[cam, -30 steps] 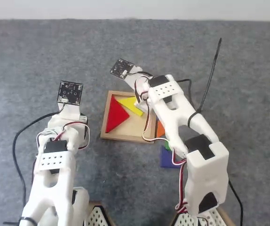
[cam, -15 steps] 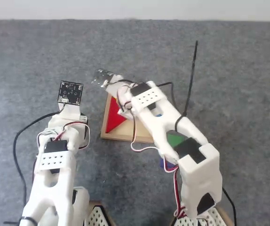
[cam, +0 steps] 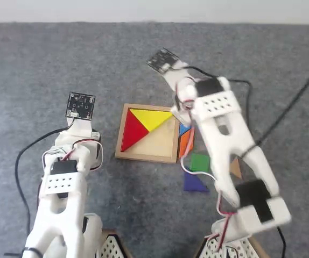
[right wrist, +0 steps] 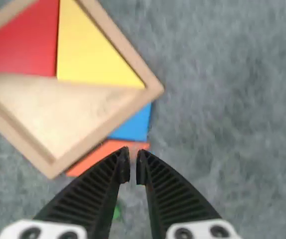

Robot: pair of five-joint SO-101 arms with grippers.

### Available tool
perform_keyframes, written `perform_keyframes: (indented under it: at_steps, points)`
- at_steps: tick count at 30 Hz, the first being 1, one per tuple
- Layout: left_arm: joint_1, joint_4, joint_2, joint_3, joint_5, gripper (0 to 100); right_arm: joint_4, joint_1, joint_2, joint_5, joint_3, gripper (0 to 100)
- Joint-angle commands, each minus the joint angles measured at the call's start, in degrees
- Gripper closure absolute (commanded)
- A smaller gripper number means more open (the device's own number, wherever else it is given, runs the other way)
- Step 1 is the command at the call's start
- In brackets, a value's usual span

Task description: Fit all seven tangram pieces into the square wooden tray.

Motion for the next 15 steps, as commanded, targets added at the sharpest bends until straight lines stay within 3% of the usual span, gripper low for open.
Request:
perform_keyframes:
  at_steps: [1, 5, 8, 15]
  points:
    - [-0.3, -1.1, -2.5, -2.9, 0.5, 95, -2.5, 2.9, -11.2, -0.7, 10.3, 96.5]
    - [-0.1, -1.1, -6.9, -0.5, 0.4, 95, -12.4, 3.8, -21.1, -1.0, 26.4, 96.3]
    - [0.0, -1.4, -14.0, 3.4, 0.2, 95, -20.1, 4.1, -26.8, -6.9, 35.5, 96.1]
    - [1.3, -1.4, -32.8, 13.1, 0.1, 95, -29.0, 9.9, -27.4, -19.1, 40.9, 96.1]
